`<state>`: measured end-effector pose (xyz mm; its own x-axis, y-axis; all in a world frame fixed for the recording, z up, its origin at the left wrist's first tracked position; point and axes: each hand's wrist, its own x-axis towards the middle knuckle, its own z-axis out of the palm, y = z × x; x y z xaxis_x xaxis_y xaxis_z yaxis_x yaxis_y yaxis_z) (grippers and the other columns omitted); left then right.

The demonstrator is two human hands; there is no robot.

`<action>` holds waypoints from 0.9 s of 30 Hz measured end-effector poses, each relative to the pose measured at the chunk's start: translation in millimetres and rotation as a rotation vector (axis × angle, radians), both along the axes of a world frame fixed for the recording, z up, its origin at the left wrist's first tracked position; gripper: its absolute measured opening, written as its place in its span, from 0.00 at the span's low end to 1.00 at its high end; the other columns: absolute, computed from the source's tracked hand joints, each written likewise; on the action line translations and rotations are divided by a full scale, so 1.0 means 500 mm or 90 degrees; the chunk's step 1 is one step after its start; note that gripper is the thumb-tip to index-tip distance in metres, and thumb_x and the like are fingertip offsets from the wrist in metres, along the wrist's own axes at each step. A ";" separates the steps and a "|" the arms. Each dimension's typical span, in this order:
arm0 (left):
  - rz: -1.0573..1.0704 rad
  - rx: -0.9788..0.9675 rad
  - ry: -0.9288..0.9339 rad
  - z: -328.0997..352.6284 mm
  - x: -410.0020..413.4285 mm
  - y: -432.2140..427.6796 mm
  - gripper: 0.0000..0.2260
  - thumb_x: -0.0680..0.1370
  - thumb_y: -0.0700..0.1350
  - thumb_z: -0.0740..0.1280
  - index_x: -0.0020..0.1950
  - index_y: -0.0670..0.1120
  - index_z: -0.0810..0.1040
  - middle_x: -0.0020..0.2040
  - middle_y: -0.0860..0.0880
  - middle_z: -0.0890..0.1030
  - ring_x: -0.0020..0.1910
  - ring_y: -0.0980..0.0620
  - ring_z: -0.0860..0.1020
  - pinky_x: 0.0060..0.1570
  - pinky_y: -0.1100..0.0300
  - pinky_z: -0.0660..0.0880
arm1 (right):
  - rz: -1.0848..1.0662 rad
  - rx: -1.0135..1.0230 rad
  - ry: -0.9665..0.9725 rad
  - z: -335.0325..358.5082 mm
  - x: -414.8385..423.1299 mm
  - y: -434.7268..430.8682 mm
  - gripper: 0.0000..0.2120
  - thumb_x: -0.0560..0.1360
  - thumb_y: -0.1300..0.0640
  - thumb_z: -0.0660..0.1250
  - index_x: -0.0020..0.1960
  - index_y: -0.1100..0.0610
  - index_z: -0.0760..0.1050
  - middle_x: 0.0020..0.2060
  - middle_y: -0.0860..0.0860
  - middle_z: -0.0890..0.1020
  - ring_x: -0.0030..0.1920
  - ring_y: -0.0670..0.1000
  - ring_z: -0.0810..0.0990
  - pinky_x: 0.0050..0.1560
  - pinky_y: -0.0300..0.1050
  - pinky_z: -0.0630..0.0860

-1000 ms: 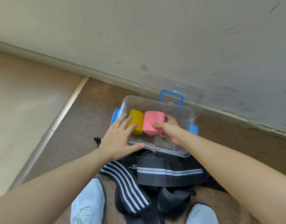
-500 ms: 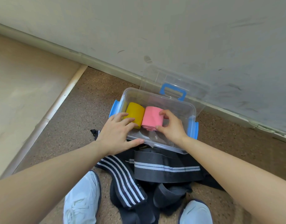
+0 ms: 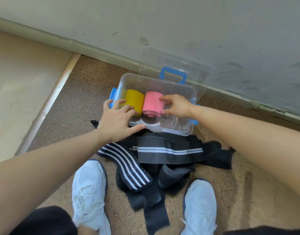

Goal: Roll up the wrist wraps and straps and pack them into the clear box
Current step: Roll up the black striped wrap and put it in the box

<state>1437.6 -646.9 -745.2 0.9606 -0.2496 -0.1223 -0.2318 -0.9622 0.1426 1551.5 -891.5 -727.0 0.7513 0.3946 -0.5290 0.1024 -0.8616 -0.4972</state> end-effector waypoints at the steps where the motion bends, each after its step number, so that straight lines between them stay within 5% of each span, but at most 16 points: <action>1: 0.013 -0.003 -0.022 0.003 -0.007 -0.005 0.29 0.77 0.74 0.52 0.60 0.57 0.81 0.60 0.55 0.81 0.72 0.45 0.69 0.68 0.39 0.59 | 0.041 -0.011 -0.007 0.023 -0.008 -0.007 0.30 0.76 0.54 0.75 0.76 0.52 0.70 0.66 0.54 0.80 0.61 0.52 0.79 0.65 0.46 0.72; 5: -0.062 -0.077 -0.215 0.028 -0.040 -0.043 0.18 0.79 0.62 0.63 0.54 0.49 0.81 0.50 0.51 0.82 0.59 0.43 0.77 0.56 0.44 0.66 | 0.122 0.022 -0.082 0.110 -0.057 -0.044 0.18 0.77 0.55 0.73 0.67 0.52 0.79 0.53 0.48 0.84 0.48 0.47 0.80 0.57 0.43 0.75; 8: -0.247 -0.177 -0.185 0.059 -0.068 -0.093 0.15 0.79 0.57 0.67 0.54 0.45 0.80 0.48 0.47 0.80 0.47 0.44 0.77 0.46 0.49 0.72 | 0.160 0.023 -0.089 0.157 -0.101 -0.101 0.11 0.77 0.55 0.73 0.59 0.51 0.82 0.45 0.44 0.83 0.45 0.44 0.81 0.50 0.39 0.76; 13: -0.220 -0.039 0.016 0.044 -0.132 -0.148 0.31 0.74 0.70 0.62 0.69 0.50 0.74 0.68 0.48 0.76 0.64 0.46 0.76 0.61 0.49 0.74 | 0.178 -0.068 -0.053 0.143 -0.153 -0.221 0.09 0.78 0.51 0.72 0.56 0.52 0.82 0.44 0.44 0.84 0.46 0.47 0.81 0.50 0.41 0.75; 20: -0.210 -0.009 0.069 0.036 -0.129 -0.117 0.35 0.68 0.73 0.63 0.68 0.53 0.77 0.57 0.50 0.78 0.53 0.48 0.78 0.53 0.52 0.75 | 0.221 -0.249 0.066 0.015 -0.195 -0.317 0.35 0.77 0.46 0.72 0.79 0.52 0.62 0.71 0.53 0.74 0.69 0.57 0.72 0.69 0.52 0.70; 27: -0.011 -0.241 0.279 0.042 -0.085 -0.054 0.31 0.73 0.77 0.52 0.58 0.59 0.82 0.54 0.57 0.82 0.54 0.55 0.79 0.57 0.49 0.75 | 0.237 -0.239 0.020 -0.036 -0.232 -0.278 0.54 0.68 0.37 0.77 0.82 0.51 0.49 0.71 0.55 0.69 0.70 0.60 0.69 0.68 0.60 0.69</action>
<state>1395.2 -673.8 -724.3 0.8358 -0.3682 -0.4072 -0.0884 -0.8223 0.5621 1435.6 -1030.7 -744.9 0.5780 0.4116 -0.7046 0.4260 -0.8887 -0.1696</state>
